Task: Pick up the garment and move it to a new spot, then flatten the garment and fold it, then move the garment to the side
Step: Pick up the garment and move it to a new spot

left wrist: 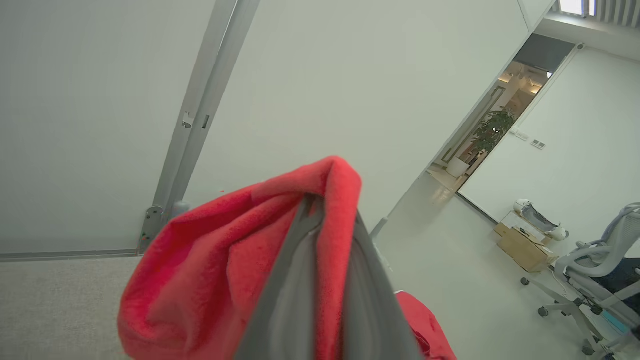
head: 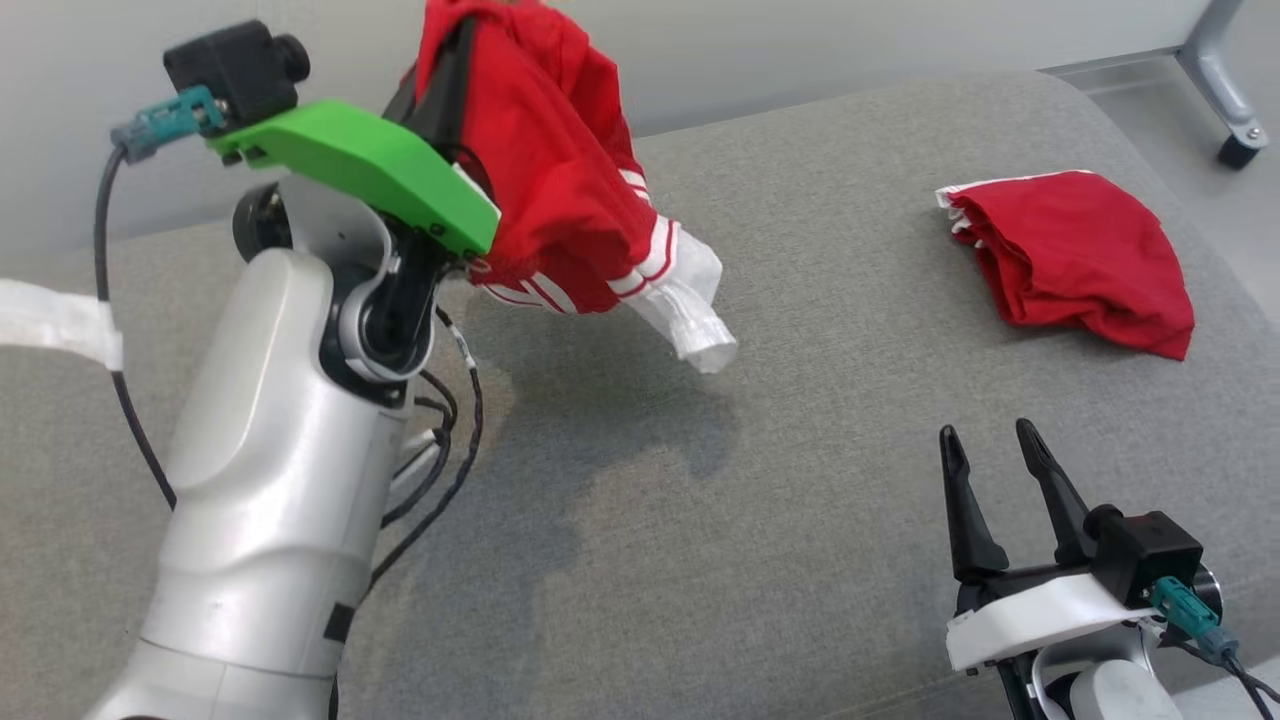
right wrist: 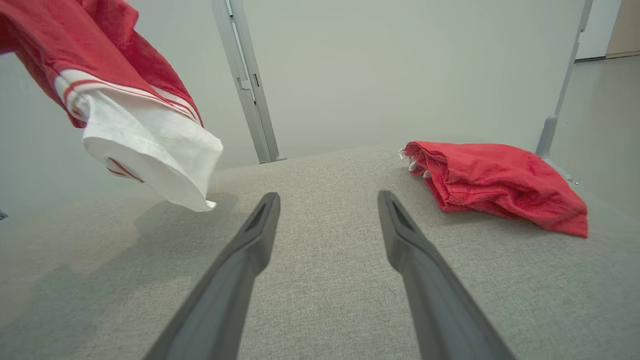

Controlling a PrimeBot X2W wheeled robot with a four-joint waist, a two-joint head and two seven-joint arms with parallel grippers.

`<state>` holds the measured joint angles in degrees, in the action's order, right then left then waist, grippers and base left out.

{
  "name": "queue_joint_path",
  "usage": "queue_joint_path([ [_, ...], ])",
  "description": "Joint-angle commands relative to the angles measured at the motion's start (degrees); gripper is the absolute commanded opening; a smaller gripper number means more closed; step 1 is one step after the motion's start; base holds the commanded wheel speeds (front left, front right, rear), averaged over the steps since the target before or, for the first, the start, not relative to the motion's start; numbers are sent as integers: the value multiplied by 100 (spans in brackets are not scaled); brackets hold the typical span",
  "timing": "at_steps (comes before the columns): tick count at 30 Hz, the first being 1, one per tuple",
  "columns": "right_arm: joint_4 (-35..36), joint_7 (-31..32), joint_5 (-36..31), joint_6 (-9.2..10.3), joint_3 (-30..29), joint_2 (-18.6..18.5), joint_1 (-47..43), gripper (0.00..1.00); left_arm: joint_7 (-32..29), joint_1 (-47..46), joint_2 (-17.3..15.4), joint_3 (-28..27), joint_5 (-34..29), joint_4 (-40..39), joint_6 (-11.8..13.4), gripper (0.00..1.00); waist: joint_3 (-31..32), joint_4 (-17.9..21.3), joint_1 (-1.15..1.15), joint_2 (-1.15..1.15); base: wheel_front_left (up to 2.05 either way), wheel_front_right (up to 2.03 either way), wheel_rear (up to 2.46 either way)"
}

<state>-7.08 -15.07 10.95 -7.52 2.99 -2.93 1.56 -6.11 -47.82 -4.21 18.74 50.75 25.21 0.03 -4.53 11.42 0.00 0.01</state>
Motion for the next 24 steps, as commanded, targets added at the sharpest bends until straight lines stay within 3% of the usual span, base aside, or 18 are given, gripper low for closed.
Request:
queue_joint_path([
  [1, 14, -16, 47, 7, 2, 3, -71, 100, 84, 232, 9, 2, 50, 22, 10, 0, -42, 206, 0, -1, 0, 0, 0],
  [4, 56, -16, 157, 7, -52, 1, -38, 100, 299, 754, 41, 93, 145, 125, -207, 0, -144, 258, 0, -1, 0, 0, 0],
  [12, 124, -16, 123, 7, -169, 3, 138, 100, 1347, 1540, -370, 320, -565, 1235, -154, 0, -298, 150, 0, -1, 0, 0, 0],
  [13, 125, -16, 109, 7, -191, 1, 145, 100, 1517, 1548, -430, 342, -704, 1358, -97, 21, -305, 113, 0, -1, 0, 0, 0],
  [14, 132, -16, 92, 7, -227, 0, 154, 100, 1692, 1525, -456, 378, -810, 1458, -54, 55, -306, 57, 0, -1, 0, 0, 0],
  [15, 136, -16, 73, 7, -236, 2, 157, 100, 1825, 1508, -454, 398, -897, 1536, -16, 100, -289, 3, 0, -1, 0, 0, 0],
  [20, 132, -16, 31, 7, -308, 2, -18, 100, 2123, 1697, -461, 396, -1467, 1561, 188, 100, -108, -350, 0, -1, 0, 0, 0],
  [24, 179, -16, 22, 7, -313, 0, -103, 100, 2122, 2219, -445, -25, -2156, 676, 434, 100, 47, -642, 0, -1, 0, 0, 0],
])
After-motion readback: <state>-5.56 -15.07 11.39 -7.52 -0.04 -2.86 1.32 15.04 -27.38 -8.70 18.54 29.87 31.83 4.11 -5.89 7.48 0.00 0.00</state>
